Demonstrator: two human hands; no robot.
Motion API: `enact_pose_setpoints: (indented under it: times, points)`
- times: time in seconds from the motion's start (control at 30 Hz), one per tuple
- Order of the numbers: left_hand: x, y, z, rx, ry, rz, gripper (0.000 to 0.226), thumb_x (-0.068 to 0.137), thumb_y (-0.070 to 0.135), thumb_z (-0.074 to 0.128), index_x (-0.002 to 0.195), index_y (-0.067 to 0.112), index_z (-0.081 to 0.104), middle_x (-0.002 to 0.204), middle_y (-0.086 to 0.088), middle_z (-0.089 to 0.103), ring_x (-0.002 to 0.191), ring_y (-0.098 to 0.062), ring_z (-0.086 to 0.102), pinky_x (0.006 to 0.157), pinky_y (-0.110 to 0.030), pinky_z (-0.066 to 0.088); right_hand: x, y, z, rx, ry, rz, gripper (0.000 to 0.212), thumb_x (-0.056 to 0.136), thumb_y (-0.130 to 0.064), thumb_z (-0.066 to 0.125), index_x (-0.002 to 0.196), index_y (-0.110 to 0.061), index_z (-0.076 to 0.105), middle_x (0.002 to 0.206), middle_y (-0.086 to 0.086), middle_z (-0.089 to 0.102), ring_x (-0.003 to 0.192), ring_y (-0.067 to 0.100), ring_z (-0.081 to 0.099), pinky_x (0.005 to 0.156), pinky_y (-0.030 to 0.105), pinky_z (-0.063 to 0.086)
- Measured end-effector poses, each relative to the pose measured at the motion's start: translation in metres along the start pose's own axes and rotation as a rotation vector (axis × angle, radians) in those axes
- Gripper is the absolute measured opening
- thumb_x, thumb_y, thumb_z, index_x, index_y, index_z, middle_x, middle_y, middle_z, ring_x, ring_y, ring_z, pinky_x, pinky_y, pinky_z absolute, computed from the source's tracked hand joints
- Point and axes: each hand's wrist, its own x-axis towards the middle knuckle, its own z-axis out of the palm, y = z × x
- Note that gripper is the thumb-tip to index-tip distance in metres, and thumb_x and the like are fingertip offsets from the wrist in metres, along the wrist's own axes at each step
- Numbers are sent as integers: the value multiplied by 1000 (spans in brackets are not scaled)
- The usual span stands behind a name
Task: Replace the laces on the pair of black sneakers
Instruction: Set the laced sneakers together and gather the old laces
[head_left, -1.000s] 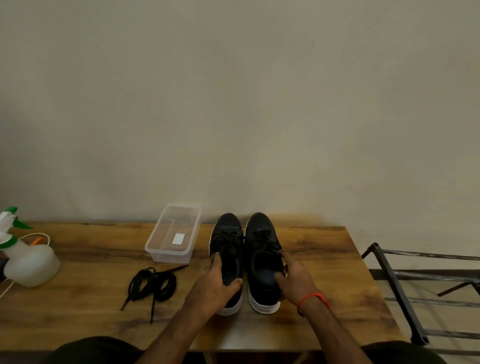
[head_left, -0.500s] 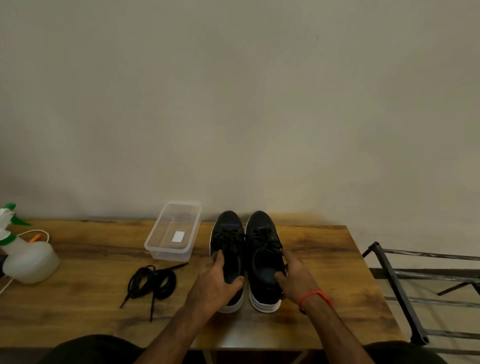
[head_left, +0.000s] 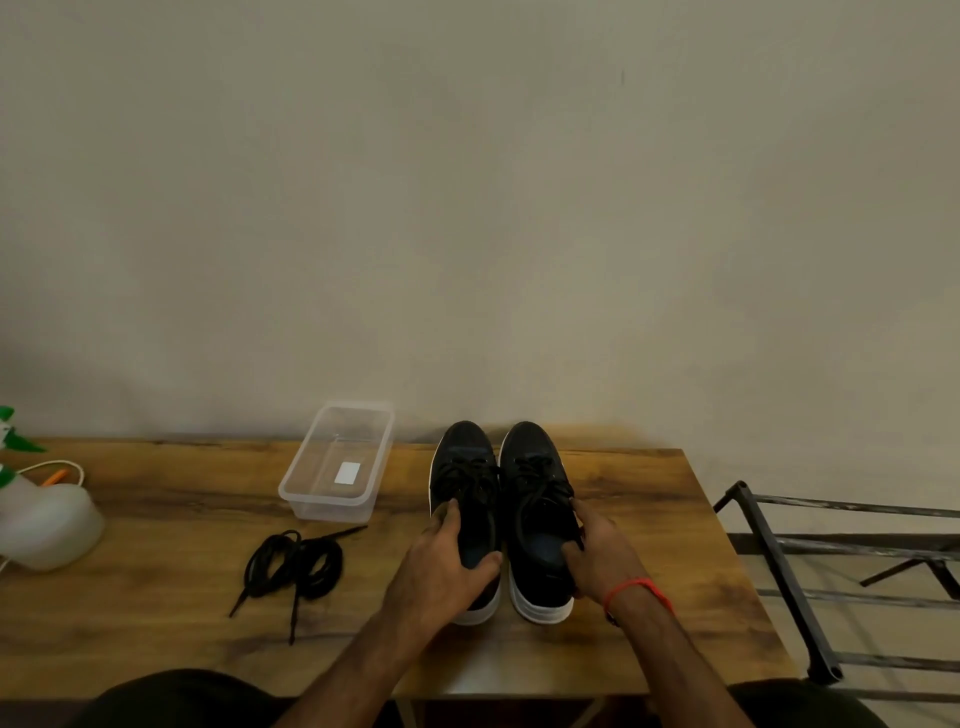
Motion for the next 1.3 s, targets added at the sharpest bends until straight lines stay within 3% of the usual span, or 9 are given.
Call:
enact_pose_setpoints:
  times: [0.2,0.43,0.57,0.67,0.73,0.93,1.03,1.2,1.3]
  points:
    - [-4,0,2,-4,8,5,98,87,69,58,162,28,10,158,0,40,139,-20,45,108,-40,48,-1,-4,0,-53,-15,1,61,86,-4,53,144,-22,48,126,11,63,109,30,60,93,42,55]
    - [-2,-2,-14,-30,-90,-33,121,60,104,34,158,37,13,155,7,44,137,-18,49,102,-46,51,0,-11,-11,-19,-40,38,51,92,-18,55,143,-23,48,115,8,60,101,26,59,83,35,51]
    - [-10,5,-44,-40,-84,11,65,86,73,56,141,40,46,132,12,63,115,-8,61,91,-36,56,-3,-25,-20,-54,145,21,49,92,-22,54,140,-17,48,131,13,45,114,30,50,98,41,46]
    - [-15,-3,-88,-40,0,-62,17,99,33,62,116,31,64,107,10,68,90,-2,61,74,-25,51,-8,-46,-19,2,266,-213,43,91,-8,55,133,-16,56,116,8,51,98,20,51,91,32,46]
    - [-15,-21,-122,-25,103,-150,11,98,20,61,93,28,65,97,1,70,78,-12,66,66,-30,53,-15,-62,-10,0,297,-400,34,92,-3,56,124,-13,62,109,5,57,97,20,55,88,26,43]
    - [-13,-87,-179,86,35,-443,5,94,21,65,98,23,62,106,-3,65,86,-23,64,59,-40,60,-42,-106,55,16,63,-739,21,95,-8,61,114,-12,68,104,-4,60,94,5,54,91,21,47]
    - [-12,-116,-168,67,16,-472,34,93,32,72,123,22,60,126,-6,59,93,-23,60,53,-31,53,-42,-128,95,-37,-114,-742,26,98,-16,59,123,-13,66,115,-2,60,100,6,52,98,26,46]
    - [-3,-128,-154,141,17,-501,45,99,19,63,142,16,51,143,-13,53,119,-28,59,81,-32,52,-27,-156,164,-356,-322,-662,59,97,-41,59,147,-16,42,149,5,40,132,28,44,109,42,41]
    - [1,-130,-148,159,-17,-462,37,98,15,62,135,13,57,135,-13,56,102,-24,59,69,-30,49,-21,-154,201,-520,-319,-573,71,91,-54,61,147,-19,35,148,8,36,129,34,43,103,49,44]
